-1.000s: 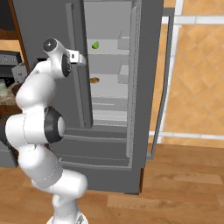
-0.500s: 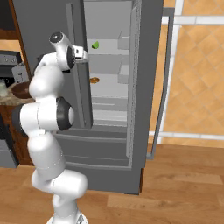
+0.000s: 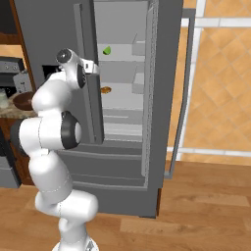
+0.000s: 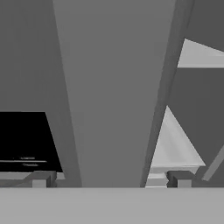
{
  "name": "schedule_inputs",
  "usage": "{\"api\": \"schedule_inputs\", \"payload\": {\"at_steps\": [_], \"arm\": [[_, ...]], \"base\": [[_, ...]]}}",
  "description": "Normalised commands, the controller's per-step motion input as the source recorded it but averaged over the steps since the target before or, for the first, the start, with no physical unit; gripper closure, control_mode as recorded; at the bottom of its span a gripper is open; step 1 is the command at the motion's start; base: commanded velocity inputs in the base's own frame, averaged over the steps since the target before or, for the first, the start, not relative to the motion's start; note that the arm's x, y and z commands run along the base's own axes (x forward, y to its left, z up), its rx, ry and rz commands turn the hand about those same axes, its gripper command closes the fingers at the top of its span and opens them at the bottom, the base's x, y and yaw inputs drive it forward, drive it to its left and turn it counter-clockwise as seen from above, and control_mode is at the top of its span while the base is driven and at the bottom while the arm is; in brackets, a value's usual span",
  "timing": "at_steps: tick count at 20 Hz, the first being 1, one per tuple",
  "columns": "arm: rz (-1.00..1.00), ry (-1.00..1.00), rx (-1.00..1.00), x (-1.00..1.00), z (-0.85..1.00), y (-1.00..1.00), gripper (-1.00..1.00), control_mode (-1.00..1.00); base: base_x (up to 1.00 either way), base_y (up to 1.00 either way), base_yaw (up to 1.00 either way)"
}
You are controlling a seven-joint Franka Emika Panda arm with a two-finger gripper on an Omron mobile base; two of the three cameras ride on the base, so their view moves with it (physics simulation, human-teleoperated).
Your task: Grab a lemon wedge from the fridge and one ice cube from the ice bowl, and put them in the glass of lemonade.
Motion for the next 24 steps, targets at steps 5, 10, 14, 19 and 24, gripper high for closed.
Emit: {"api": "schedule_inputs", "payload": {"at_steps": [5,10,14,19,24], "arm": [[0.0,0.05,0.0,0.3,0.0,0.09,-1.0,-1.0],[0.0,0.08,-0.02,0.25,0.0,0.18,1.0,-1.0],[0.0,0.08,-0.03,0.24,0.0,0.19,1.0,-1.0],[0.0,0.07,-0.01,0.2,0.0,0.11,1.0,-1.0],[0.01,0.02,0.0,-0.05,0.01,0.33,1.0,-1.0]], "base": [[0.0,0.0,0.0],[0.0,0.0,0.0],[0.0,0.0,0.0],[0.0,0.0,0.0],[0.0,0.0,0.0]]}}
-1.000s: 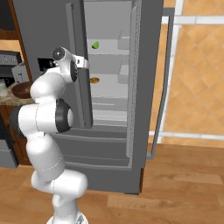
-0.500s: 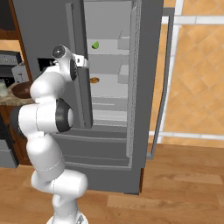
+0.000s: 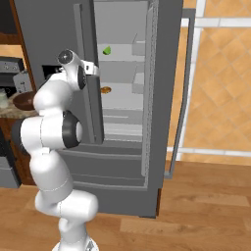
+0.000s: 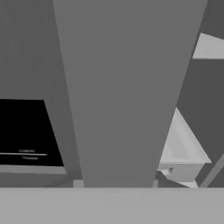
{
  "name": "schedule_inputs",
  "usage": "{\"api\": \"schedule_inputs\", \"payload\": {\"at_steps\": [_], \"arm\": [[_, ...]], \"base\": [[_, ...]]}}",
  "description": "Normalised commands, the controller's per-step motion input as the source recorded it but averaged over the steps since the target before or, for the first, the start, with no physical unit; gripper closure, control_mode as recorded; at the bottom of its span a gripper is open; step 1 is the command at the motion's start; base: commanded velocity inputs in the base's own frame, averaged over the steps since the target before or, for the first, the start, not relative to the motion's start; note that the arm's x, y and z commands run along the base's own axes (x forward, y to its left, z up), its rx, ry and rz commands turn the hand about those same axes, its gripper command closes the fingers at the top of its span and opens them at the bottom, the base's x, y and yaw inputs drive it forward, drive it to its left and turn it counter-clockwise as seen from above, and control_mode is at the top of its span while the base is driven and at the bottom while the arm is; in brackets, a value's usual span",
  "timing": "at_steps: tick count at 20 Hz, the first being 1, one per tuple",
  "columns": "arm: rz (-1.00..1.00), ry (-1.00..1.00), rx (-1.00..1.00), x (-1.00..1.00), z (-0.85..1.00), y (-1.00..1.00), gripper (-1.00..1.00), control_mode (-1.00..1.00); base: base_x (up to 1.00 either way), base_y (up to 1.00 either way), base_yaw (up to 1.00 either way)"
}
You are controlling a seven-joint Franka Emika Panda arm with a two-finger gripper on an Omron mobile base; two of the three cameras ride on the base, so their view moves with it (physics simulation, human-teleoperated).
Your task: Grab a lemon wedge from the fridge and one ice cube from the ice bowl, and put them in the glass of lemonade.
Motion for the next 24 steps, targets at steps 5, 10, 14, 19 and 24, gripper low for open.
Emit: {"api": "schedule_inputs", "payload": {"at_steps": [5,10,14,19,24], "arm": [[0.07,0.0,0.0,-0.39,0.28,0.44,1.0,-1.0],[0.1,0.0,0.0,-0.77,0.51,0.36,1.0,-1.0],[0.13,0.01,0.0,-1.0,0.59,0.28,1.0,-1.0],[0.14,0.03,0.0,-1.0,0.67,0.29,1.0,-1.0],[0.15,0.01,0.0,-1.0,0.69,0.2,1.0,-1.0]], "base": [[0.0,0.0,0.0],[0.0,0.0,0.0],[0.0,0.0,0.0],[0.0,0.0,0.0],[0.0,0.0,0.0]]}}
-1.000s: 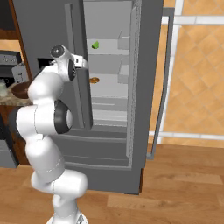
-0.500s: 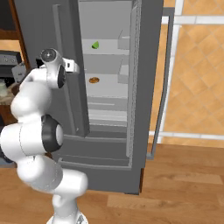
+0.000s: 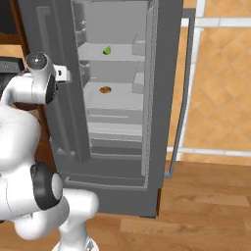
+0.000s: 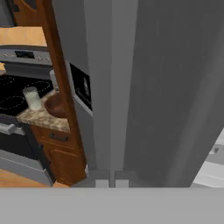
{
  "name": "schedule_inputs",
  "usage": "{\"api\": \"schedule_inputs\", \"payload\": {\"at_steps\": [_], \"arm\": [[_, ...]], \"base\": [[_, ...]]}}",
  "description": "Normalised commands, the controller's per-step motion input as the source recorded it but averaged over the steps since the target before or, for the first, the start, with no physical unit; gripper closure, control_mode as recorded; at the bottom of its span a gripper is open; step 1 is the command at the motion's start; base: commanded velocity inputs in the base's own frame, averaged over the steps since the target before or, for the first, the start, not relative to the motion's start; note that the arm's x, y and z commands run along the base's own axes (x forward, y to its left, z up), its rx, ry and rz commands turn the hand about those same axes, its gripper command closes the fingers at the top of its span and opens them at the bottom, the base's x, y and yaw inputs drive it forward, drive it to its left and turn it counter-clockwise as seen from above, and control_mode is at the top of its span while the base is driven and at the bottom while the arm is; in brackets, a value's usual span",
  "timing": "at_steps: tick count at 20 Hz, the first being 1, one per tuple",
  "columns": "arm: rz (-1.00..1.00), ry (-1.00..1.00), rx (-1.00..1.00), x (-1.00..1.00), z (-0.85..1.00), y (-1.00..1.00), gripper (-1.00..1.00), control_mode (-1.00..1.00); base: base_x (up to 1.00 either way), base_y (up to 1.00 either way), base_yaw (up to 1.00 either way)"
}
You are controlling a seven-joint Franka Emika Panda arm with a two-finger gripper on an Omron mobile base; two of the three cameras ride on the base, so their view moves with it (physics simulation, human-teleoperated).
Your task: Grab a lemon wedge from the fridge and one ice cube from the ice bowl, and put them in the glass of lemonade.
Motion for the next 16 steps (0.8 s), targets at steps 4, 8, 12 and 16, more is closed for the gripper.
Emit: {"api": "schedule_inputs", "payload": {"at_steps": [4,8,12,16], "arm": [[0.1,0.0,0.0,-0.98,0.67,-0.1,1.0,-1.0],[0.01,0.06,0.0,-0.49,0.95,-0.56,1.0,-1.0],[0.0,0.3,0.0,0.1,0.78,-0.79,1.0,-1.0],[0.0,0.52,0.04,0.95,0.05,-0.89,1.0,-1.0]], "base": [[0.0,0.0,0.0],[0.0,0.0,0.0],[0.0,0.0,0.0],[0.0,0.0,0.0]]}}
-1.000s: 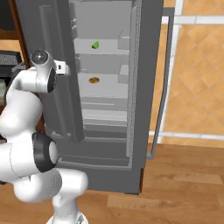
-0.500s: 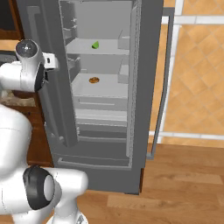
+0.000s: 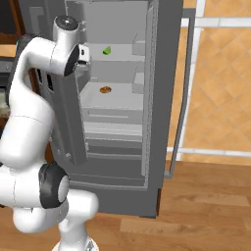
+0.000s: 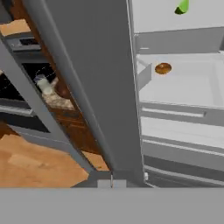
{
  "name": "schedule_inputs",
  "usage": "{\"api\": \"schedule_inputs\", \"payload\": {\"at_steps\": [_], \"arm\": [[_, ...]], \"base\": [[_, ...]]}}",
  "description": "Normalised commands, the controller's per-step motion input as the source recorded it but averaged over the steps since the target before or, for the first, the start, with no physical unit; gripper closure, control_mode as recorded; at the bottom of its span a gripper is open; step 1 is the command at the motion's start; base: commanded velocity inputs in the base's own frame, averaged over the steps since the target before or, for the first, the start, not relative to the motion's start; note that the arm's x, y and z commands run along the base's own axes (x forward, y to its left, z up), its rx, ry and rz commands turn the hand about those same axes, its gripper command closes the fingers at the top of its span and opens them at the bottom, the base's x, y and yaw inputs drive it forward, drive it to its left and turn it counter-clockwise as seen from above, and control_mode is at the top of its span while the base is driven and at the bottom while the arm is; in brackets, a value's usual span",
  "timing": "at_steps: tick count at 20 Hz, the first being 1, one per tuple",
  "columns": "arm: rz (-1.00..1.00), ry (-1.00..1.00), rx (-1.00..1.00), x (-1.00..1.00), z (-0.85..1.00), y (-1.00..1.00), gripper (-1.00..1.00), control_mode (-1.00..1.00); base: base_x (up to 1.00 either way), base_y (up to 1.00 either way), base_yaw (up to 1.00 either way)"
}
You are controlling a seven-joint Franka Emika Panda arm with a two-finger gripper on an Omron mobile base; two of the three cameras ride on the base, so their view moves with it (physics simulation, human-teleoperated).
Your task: Grab a lemon wedge from the fridge and one ice cube from the ice bowl, and put them in the glass of lemonade.
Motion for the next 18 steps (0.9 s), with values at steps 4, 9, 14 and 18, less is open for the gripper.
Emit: {"api": "schedule_inputs", "payload": {"at_steps": [4,9,14,18], "arm": [[0.0,0.44,0.18,0.94,-0.03,-0.42,1.0,-1.0],[0.0,0.16,0.12,0.41,-0.35,0.03,-1.0,-1.0],[0.0,0.0,0.11,0.02,-0.56,0.21,-1.0,-1.0],[-0.03,0.0,0.09,0.08,-0.21,0.16,-1.0,-1.0]], "base": [[0.0,0.0,0.0],[0.0,0.0,0.0],[0.0,0.0,0.0],[0.0,0.0,0.0]]}}
